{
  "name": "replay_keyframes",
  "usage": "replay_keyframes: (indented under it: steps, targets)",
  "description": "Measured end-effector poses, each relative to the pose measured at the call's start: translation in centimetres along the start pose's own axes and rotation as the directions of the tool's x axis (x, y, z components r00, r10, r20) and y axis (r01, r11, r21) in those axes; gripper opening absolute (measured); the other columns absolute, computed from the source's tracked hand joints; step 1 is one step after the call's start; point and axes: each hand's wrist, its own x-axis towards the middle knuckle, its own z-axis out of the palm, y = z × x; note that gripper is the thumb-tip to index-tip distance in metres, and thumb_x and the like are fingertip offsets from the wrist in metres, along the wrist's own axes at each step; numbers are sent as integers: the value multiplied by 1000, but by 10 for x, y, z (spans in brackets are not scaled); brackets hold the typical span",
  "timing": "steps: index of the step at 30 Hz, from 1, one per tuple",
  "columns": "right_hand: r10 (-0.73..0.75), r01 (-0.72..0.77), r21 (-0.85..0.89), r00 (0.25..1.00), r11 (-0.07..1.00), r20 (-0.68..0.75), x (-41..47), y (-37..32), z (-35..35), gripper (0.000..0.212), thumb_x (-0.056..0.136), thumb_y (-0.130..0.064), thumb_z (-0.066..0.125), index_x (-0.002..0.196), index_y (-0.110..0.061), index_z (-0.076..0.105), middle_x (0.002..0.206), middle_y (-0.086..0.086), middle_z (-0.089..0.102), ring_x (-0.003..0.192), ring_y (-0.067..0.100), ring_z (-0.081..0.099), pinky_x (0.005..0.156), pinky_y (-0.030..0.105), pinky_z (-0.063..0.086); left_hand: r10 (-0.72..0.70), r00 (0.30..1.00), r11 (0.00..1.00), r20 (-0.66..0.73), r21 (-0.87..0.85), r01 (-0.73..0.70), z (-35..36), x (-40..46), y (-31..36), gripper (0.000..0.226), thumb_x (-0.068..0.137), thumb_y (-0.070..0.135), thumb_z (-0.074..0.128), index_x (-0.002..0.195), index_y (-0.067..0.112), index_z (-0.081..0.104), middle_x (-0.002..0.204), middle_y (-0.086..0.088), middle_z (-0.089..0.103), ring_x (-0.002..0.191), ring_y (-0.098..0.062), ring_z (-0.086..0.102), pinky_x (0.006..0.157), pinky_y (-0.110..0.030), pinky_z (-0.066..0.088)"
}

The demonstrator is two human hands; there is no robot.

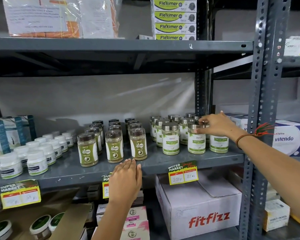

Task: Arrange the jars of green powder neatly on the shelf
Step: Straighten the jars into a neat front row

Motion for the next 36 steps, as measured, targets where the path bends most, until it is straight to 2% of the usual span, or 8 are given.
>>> replay_keyframes:
  steps: [10,18,21,24,26,30,33,36]
  targets:
    - [25,-32,167,999,985,45,-3,2,-8,61,81,-51,71,135,-24,59,137,2,62,128,22,55,110,41,30,-6,1000,1000,-4,-11,6,-1,0,1,34,89,33,53,104,8,70,104,-9,70,98,-23,64,85,-37,50]
    - [41,-50,106,996,993,83,-6,-2,-11,71,79,-63,65,139,-28,52,141,0,59,131,24,52,118,49,19,5,1000,1000,-18,-10,-5,1,0,0,34,89,33,53,102,8,70,102,-9,71,96,-22,65,84,-36,50]
    - [-14,22,106,997,994,-79,-8,-22,-8,95,68,-89,44,140,-27,53,137,1,63,123,23,60,114,56,31,-3,1000,1000,-19,-8,2,0,0,1,33,89,33,53,103,8,70,103,-8,71,97,-22,65,84,-36,50]
    - [-153,216,222,951,951,-269,-16,-67,-7,75,82,-68,57,139,-19,55,141,2,60,126,21,58,108,42,43,-8,1000,1000,-10,-5,8,0,1,1,36,91,35,49,106,9,70,106,-7,70,100,-21,64,88,-34,47]
    - [-245,320,255,927,913,-286,-20,-102,-4,67,86,-56,62,140,-18,53,143,2,57,130,19,55,109,38,42,-9,1000,1000,-12,-5,9,-1,1,1,37,91,36,47,106,10,69,107,-6,70,101,-20,63,90,-33,46]
    - [-313,323,316,946,892,-82,-18,-153,16,81,83,-53,68,151,-19,39,151,5,48,136,22,48,110,39,41,-7,1000,1000,-9,-2,7,-2,0,1,38,92,36,46,107,11,69,107,-6,69,102,-20,62,91,-33,45]
    - [-234,164,437,966,885,111,-13,-170,41,97,78,-48,76,154,-13,27,154,10,43,138,28,46,110,41,41,-5,1000,1000,-9,4,5,-1,1,1,37,91,36,48,106,10,70,106,-6,70,100,-19,63,90,-32,46]
    - [-149,-9,526,955,850,258,-11,-175,64,92,73,-40,82,146,-10,35,144,11,53,128,28,53,104,40,45,1,1000,1000,-16,3,-1,2,1,1,34,89,34,51,103,9,70,104,-7,70,98,-20,64,88,-33,47]
